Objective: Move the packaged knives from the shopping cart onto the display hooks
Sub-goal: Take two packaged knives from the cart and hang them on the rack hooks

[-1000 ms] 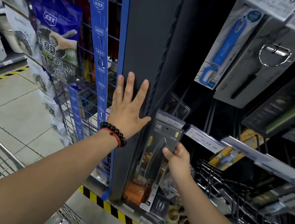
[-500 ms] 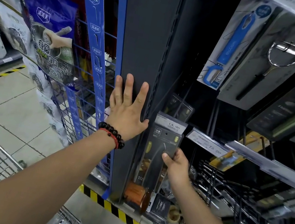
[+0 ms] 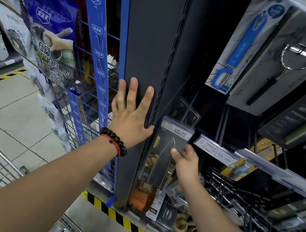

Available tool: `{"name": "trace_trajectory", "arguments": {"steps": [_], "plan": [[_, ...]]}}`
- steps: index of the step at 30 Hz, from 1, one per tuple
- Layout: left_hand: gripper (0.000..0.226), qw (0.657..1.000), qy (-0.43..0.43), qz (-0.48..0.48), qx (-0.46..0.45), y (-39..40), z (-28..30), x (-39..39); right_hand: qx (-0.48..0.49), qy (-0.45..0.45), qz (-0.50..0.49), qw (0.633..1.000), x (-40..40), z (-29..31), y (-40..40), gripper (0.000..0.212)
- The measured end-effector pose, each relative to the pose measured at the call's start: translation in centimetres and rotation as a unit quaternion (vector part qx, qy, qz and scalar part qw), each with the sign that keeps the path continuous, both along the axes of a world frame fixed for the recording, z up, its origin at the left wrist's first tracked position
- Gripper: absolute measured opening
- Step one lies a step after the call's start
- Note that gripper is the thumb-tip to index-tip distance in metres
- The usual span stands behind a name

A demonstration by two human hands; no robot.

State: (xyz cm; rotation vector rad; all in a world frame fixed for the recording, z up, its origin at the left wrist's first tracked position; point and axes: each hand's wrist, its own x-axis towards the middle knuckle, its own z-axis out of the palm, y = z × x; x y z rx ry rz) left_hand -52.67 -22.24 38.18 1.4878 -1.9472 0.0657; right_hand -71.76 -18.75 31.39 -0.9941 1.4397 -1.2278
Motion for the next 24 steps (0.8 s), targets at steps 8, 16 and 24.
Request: {"name": "trace_trajectory", "arguments": {"steps": [8, 16, 24], "plan": [[0.139, 1.000, -0.001, -0.002, -0.020, -0.1, -0.2, 0.0, -0.001, 0.024, -0.007, 1.000, 0.2, 0.2, -0.8, 0.021], [0.139, 0.999, -0.007, -0.004, -0.039, -0.4, -0.5, 0.1, -0.020, -0.013, -0.022, 0.999, 0.0, 0.0, -0.6, 0.022], [0.139, 0.999, -0.008, -0.003, -0.052, -0.6, -0.6, -0.1, -0.001, -0.006, -0.030, 1.000, -0.2, -0.6, -0.8, 0.027]]}}
